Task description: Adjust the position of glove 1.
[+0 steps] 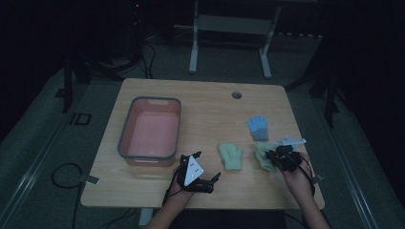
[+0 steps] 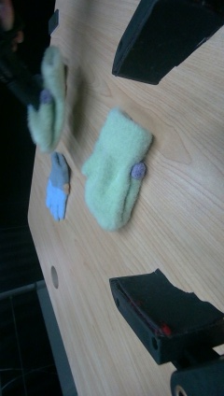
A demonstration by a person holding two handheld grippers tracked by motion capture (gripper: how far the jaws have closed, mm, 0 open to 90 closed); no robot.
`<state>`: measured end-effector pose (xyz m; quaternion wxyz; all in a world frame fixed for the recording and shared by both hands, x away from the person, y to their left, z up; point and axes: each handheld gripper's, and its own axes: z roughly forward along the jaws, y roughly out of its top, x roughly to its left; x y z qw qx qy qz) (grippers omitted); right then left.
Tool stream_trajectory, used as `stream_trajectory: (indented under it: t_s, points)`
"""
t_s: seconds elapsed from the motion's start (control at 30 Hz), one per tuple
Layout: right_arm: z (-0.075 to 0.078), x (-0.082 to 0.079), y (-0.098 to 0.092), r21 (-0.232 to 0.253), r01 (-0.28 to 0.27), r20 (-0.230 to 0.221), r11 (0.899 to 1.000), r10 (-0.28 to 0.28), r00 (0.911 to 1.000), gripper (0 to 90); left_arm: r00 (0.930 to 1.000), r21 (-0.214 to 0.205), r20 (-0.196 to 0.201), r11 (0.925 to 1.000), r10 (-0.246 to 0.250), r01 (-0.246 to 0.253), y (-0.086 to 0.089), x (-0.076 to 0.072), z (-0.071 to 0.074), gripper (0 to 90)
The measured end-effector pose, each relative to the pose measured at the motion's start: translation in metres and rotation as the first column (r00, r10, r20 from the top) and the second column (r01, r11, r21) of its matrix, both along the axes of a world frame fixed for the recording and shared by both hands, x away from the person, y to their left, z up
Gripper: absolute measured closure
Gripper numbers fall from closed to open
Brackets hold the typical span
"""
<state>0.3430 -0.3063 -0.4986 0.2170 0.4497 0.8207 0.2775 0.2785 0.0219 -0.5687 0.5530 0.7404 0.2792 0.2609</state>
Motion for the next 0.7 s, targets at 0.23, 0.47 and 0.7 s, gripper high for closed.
stream_trajectory:
  t_s: [0.23, 0.47, 0.7]
  points:
    - [0.025, 0.006, 0.028, -0.003, -0.07, 0.05, 0.998, 0.07, 0.9963, 83.7, 1.0, -0.002, 0.002, 1.0, 0.001, -0.001, 0.0, 0.0, 0.0, 2.4]
    - [0.042, 0.01, 0.06, 0.001, -0.124, 0.084, 0.992, 0.124, 0.9888, 83.8, 1.0, 0.002, 0.007, 1.0, 0.001, -0.001, 0.0, 0.0, 0.0, 2.4]
    - [0.042, 0.009, 0.091, 0.0, -0.195, 0.064, 0.981, 0.194, 0.9788, 83.8, 1.0, -0.002, 0.005, 1.0, -0.001, 0.001, 0.0, -0.001, 0.0, 2.4]
